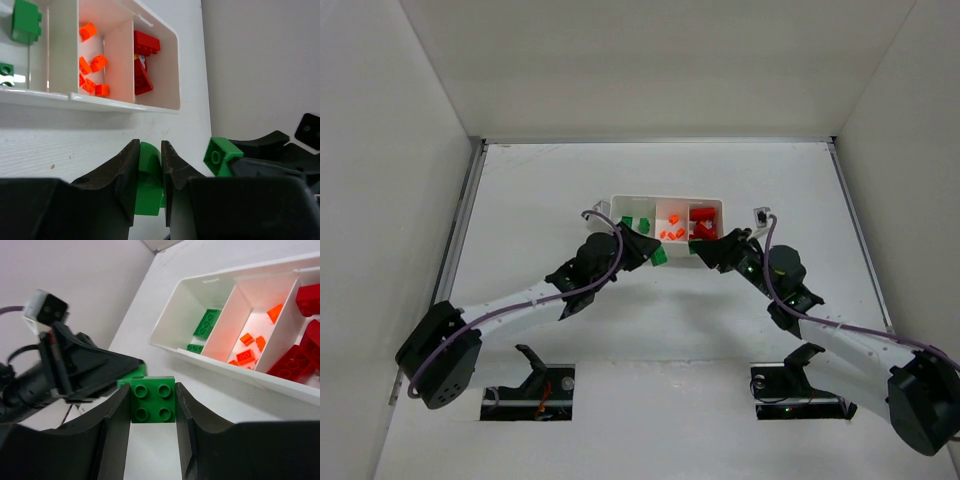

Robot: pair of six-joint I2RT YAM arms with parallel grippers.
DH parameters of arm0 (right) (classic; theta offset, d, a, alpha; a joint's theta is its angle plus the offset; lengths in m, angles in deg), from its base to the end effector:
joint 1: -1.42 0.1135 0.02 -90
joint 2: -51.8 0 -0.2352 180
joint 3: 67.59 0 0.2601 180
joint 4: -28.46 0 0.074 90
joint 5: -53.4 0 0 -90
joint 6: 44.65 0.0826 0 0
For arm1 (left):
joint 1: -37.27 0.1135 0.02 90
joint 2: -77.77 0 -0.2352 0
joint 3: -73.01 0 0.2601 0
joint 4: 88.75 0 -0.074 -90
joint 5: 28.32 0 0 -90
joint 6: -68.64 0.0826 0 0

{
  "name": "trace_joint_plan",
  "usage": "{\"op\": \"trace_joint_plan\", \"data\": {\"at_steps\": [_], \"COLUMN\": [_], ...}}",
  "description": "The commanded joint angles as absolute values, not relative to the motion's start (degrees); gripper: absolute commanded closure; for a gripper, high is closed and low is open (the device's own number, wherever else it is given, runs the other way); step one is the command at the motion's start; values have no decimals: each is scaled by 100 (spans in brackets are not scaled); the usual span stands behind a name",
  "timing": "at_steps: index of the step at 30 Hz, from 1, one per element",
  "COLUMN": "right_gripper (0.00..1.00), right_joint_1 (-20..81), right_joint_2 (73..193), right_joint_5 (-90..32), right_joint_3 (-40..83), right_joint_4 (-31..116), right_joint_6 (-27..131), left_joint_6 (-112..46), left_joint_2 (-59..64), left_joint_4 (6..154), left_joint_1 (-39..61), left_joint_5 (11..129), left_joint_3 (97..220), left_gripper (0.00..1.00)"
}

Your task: Sort the legos into containers by color

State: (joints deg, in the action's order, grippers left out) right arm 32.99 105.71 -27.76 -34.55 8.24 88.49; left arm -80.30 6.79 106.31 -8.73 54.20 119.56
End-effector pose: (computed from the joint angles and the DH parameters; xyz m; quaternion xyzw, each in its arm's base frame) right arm 0.2320 0.1575 0.2091 0.0176 0.7108 0.4689 0.5240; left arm 0.2397 -0.2328 0.2029 -0.1277 0.7513 -0.4817 0.4327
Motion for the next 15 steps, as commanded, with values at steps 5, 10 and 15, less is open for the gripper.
{"op": "trace_joint_plan", "data": {"at_steps": [5,10,15], "right_gripper": [70,69,69], "right_joint_1": [3819,4031,4031], "right_joint_2": [11744,13044,14319], "right_joint_5": [-3228,-3703,-3651], "right_joint_3": [-2440,-1350,-330], "right_joint_4": [576,717,813], "right_joint_6": [8895,8719,8885], "left_joint_6": [-7577,-7252,-7119], "left_joint_2": [1738,2204,2214], "left_joint_4": [10209,9971,10023], "left_joint_1": [-269,92,382], "left_joint_5": [5395,5281,5280], "left_joint_3": [11861,11808,11773], "left_gripper": [88,87,87]}}
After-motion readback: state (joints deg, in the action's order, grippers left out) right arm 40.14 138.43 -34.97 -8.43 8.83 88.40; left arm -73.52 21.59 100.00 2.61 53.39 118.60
